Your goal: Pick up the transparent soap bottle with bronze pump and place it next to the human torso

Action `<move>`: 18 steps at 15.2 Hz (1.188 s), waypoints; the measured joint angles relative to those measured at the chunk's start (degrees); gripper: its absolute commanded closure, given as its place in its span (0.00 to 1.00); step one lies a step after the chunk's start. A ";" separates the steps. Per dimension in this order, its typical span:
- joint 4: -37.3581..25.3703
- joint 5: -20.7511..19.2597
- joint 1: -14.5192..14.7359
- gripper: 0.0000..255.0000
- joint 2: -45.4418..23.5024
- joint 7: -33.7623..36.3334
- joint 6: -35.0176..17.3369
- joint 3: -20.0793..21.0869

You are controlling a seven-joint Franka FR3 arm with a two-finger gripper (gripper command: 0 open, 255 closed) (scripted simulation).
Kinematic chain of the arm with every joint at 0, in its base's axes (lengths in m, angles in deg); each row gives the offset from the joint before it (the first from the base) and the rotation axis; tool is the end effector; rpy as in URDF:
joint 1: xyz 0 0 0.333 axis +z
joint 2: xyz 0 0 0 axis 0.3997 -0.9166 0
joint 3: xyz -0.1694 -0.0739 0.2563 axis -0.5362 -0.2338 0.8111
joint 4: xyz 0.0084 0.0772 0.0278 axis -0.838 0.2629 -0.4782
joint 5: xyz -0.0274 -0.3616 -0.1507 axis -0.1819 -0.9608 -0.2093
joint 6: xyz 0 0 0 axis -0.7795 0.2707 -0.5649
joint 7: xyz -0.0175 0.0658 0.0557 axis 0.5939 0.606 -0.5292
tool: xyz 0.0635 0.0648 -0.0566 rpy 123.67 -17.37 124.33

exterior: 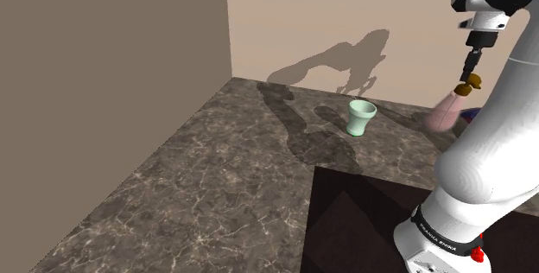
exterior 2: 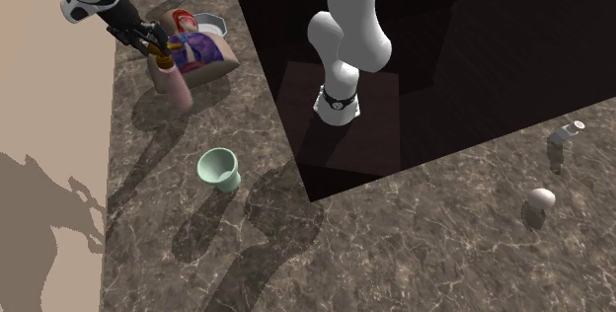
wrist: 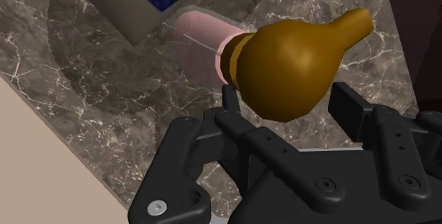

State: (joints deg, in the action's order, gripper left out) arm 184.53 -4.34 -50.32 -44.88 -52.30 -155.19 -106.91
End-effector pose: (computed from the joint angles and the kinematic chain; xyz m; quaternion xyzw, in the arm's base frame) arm 0.1344 -0.5590 0.4731 -0.9962 -0.0046 0.0607 0.0617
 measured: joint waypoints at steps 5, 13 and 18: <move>0.69 0.28 -0.11 1.00 -0.35 -0.14 -0.93 0.05; 0.68 0.30 -0.12 0.00 -0.38 -0.15 -0.98 0.05; -5.22 0.51 -0.29 0.00 -0.68 -0.12 4.66 0.06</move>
State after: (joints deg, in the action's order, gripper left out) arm 179.31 -3.83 -50.60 -45.56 -52.43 -150.53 -106.85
